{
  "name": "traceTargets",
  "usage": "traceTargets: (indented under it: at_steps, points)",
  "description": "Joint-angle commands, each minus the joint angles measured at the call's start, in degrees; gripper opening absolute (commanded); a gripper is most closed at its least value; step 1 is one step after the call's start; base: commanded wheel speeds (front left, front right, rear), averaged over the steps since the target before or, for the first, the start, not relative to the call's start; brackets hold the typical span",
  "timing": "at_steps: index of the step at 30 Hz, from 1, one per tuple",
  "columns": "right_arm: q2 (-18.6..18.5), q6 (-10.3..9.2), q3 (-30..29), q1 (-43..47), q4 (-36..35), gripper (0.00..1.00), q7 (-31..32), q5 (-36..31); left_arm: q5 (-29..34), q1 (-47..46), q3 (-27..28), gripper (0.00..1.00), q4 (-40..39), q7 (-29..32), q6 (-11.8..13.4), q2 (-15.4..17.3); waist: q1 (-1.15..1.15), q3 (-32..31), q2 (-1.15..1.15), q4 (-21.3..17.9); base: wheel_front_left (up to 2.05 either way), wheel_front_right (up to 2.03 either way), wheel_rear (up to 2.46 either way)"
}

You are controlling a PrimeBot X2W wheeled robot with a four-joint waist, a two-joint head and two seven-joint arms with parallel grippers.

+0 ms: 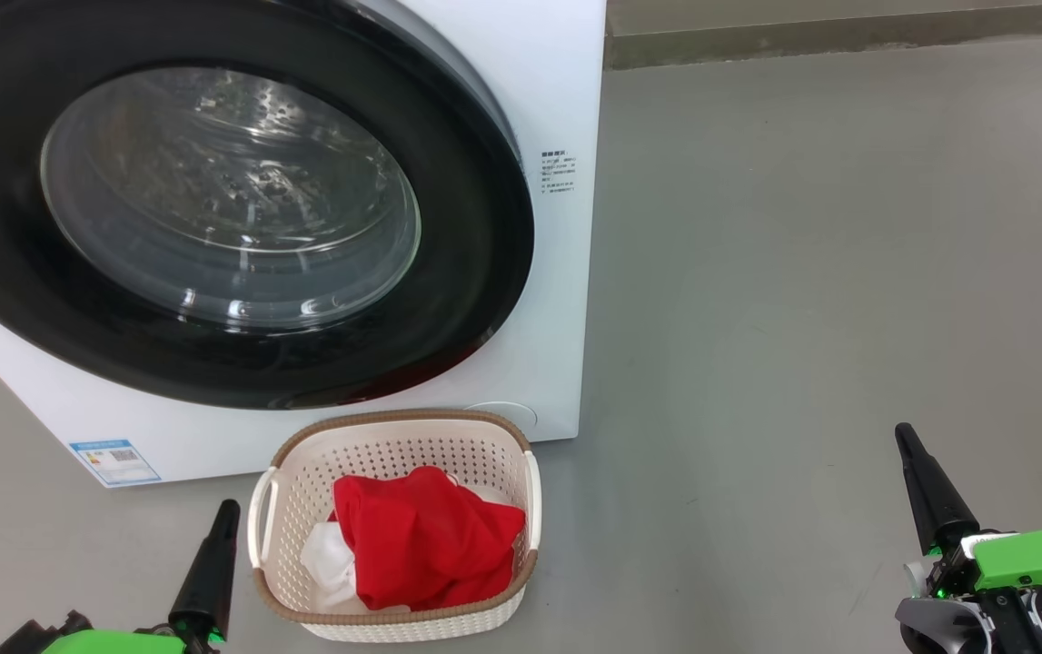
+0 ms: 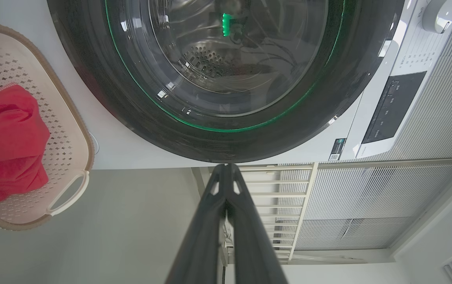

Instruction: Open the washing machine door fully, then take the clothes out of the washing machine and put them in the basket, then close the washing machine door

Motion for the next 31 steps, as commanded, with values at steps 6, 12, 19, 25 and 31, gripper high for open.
traceTargets:
  at_steps: [6, 12, 19, 25, 31]
  points:
    - [-0.50, -0.03, 0.96, -2.42, -1.71, 0.00, 0.34, -0.02, -0.33, -2.29, 2.15, 0.00, -1.19, 0.33, -0.40, 0.49, 0.00, 0.00, 0.00, 0.00, 0.00, 0.00, 0.00]
    - [-0.50, -0.03, 0.96, -2.42, -1.71, 0.00, 0.34, -0.02, -0.31, -2.30, 2.17, 0.00, -1.19, 0.35, -0.40, 0.48, 0.00, 0.00, 0.00, 0.00, 0.00, 0.00, 0.00]
    - [-0.50, -0.03, 0.97, -2.42, -1.71, 0.00, 0.34, -0.02, -0.29, -2.30, 2.19, 0.00, -1.19, 0.37, -0.40, 0.46, 0.00, 0.00, 0.00, 0.00, 0.00, 0.00, 0.00]
    - [-0.50, -0.03, 0.97, -2.42, -1.71, 0.00, 0.34, -0.01, -0.27, -2.30, 2.21, 0.00, -1.19, 0.39, -0.40, 0.45, 0.00, 0.00, 0.00, 0.00, 0.00, 0.00, 0.00]
    - [-0.50, -0.03, 0.97, -2.42, -1.71, 0.00, 0.34, -0.01, -0.25, -2.30, 2.23, 0.00, -1.19, 0.40, -0.40, 0.43, 0.00, 0.00, 0.00, 0.00, 0.00, 0.00, 0.00]
